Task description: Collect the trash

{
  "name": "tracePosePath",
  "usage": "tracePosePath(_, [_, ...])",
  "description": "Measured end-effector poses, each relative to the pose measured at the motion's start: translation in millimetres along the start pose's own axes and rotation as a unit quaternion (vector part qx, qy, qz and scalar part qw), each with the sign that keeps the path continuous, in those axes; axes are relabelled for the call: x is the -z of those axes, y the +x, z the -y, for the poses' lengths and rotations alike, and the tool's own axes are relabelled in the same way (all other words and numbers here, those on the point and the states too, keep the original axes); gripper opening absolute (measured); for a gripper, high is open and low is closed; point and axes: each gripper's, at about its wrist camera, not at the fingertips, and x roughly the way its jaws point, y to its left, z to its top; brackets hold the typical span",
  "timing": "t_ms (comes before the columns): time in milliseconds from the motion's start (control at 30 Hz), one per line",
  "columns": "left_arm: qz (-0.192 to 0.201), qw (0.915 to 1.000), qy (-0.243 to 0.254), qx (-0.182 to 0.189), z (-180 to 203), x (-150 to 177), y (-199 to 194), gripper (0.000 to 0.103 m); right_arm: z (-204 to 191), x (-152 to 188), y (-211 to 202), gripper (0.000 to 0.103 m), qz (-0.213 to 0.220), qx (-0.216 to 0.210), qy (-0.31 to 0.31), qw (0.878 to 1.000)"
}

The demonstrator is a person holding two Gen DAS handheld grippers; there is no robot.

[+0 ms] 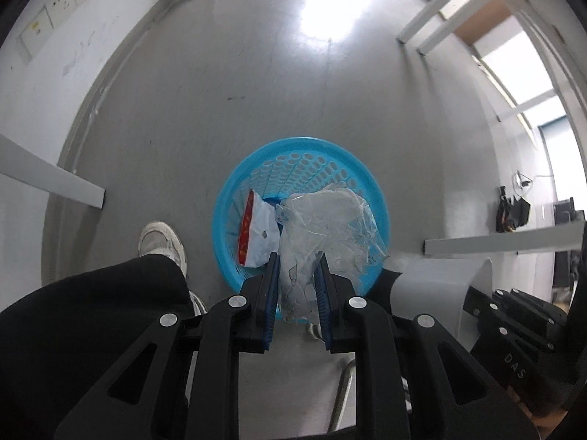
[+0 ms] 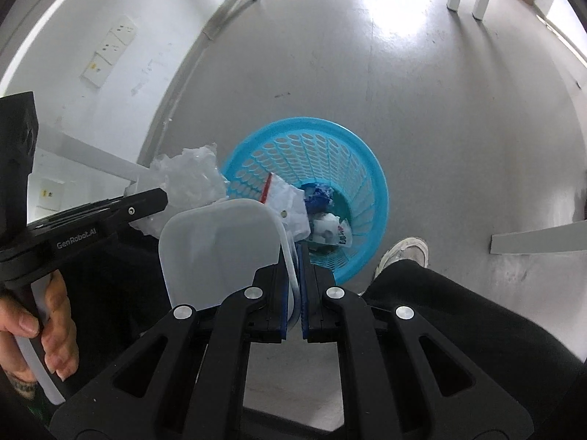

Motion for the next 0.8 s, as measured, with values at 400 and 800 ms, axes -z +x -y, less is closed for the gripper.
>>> tracePosePath(400, [-0.039,0.9989,-0.024,-0.014,-2,-30,49,0.018,28,-33,61,0.004,-0.058,0.028,0.027,0.998])
tracePosePath(800, [-0.068,0.9963,-0.047,-0.025,-2,-46,81,0.023,43,-50,96,0.004,-0.083,0.042,0.052,0.994])
